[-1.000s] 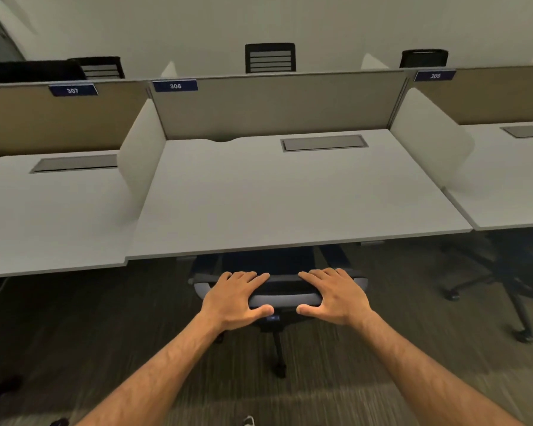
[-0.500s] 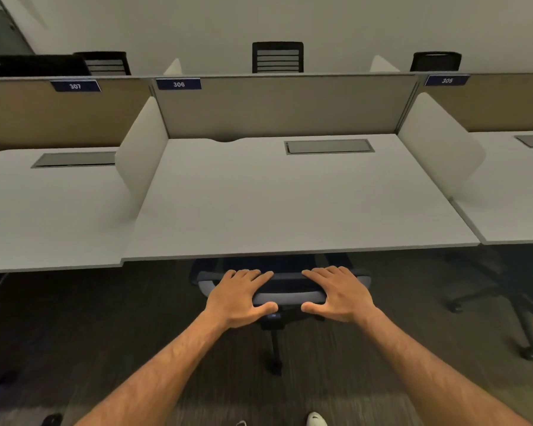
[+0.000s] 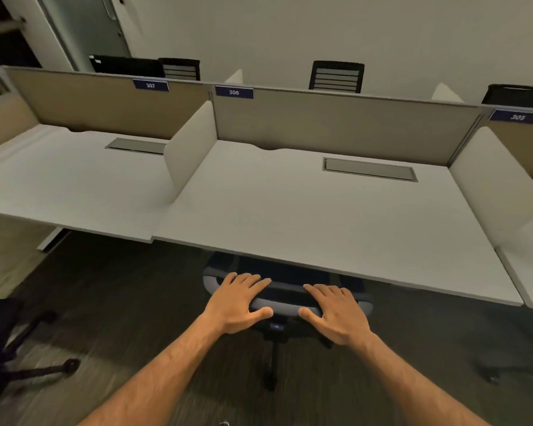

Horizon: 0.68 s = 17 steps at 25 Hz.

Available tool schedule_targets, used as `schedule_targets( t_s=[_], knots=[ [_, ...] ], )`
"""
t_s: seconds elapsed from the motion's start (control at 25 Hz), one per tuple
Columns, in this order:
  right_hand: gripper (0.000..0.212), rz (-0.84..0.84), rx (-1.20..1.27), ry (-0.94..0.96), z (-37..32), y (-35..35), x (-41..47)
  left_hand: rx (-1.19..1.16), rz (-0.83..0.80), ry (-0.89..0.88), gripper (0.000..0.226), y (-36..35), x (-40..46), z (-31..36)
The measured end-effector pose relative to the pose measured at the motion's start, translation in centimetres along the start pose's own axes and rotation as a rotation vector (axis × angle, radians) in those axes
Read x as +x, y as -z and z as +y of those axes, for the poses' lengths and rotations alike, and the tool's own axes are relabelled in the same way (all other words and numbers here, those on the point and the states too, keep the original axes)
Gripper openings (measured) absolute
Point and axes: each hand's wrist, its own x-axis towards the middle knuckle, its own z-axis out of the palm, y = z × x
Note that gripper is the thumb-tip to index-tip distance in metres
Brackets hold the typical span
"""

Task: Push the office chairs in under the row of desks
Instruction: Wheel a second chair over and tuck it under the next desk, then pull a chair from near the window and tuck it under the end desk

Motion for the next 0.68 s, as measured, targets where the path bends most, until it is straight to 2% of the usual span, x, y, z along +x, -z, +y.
schedule_targets(
  t_s=[0.12, 0.32, 0.56, 0.68],
  knots=[
    [0.076, -0.036, 0.046, -0.001, 0.2, 0.0, 0.2, -0.112, 0.067, 0.074, 0.081, -0.1, -1.9, 0.8],
    [0.075, -0.048, 0.202, 0.164, -2.2, 2.0, 2.5, -0.2, 0.406, 0.243, 0.072, 1.8, -7.1, 0.6],
    [0.087, -0.082, 0.313, 0.465, -12.5, 3.4, 4.7, -0.197, 0.516, 0.481, 0.074, 2.3, -16.0, -0.6],
    [0.084, -0.116, 0.322, 0.615, -19.9, 2.8, 4.5, -0.203, 0.584, 0.608, 0.076, 2.5, -22.2, -1.8]
  ],
)
